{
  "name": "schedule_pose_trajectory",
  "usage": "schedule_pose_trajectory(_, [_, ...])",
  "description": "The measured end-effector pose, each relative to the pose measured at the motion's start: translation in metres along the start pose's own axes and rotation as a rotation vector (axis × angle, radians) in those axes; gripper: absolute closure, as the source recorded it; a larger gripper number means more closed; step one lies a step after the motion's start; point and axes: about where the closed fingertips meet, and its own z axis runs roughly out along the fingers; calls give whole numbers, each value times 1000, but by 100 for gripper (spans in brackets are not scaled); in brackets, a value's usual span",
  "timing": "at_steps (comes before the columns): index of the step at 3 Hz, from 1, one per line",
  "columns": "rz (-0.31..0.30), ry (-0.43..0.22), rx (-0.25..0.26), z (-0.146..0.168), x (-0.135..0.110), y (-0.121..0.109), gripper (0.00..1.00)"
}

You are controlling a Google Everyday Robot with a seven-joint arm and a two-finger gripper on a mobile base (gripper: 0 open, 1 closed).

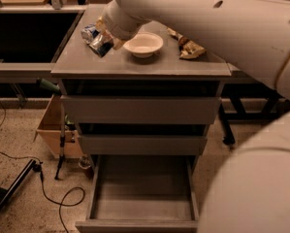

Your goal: Pick redbull can from bottom drawer and place on counter

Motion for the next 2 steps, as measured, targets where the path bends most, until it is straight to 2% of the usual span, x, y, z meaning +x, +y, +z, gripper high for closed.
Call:
schedule_pose_trajectory(1, [53, 51, -50, 32, -16, 16, 100])
schedule_pose_trajectory(2, [48, 176, -106, 73, -2, 50, 98])
